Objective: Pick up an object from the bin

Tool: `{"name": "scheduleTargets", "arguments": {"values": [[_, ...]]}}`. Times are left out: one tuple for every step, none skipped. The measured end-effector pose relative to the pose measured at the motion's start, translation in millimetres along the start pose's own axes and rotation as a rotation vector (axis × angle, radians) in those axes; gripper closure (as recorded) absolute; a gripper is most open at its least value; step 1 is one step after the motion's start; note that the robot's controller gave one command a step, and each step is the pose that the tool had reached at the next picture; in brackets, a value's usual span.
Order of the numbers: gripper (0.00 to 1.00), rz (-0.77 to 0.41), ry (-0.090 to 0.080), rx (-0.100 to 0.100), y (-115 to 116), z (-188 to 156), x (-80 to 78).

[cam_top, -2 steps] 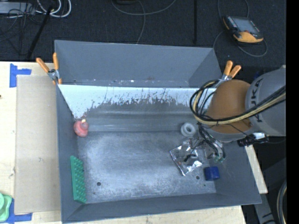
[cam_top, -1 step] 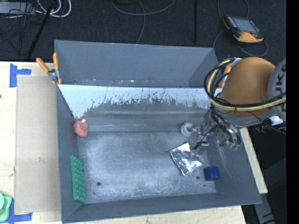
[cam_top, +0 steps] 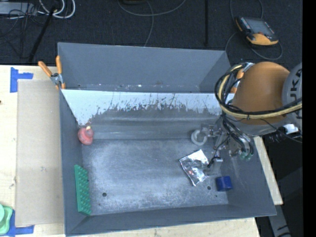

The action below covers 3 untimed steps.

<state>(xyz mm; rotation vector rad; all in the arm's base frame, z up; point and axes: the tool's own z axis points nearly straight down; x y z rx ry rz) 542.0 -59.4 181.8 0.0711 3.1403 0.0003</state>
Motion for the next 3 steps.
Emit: {"name": "scheduleTargets", "arguments": {"values": [[0.0, 0.07, 0.01, -0.001, -11.7, 116.0, 30.2], [1.0, 0.066, 0.002, 0.0, -11.2, 111.9, 27.5], [1.0, 0.134, -0.008, 0.0, -1.3, -48.9, 33.5]]}}
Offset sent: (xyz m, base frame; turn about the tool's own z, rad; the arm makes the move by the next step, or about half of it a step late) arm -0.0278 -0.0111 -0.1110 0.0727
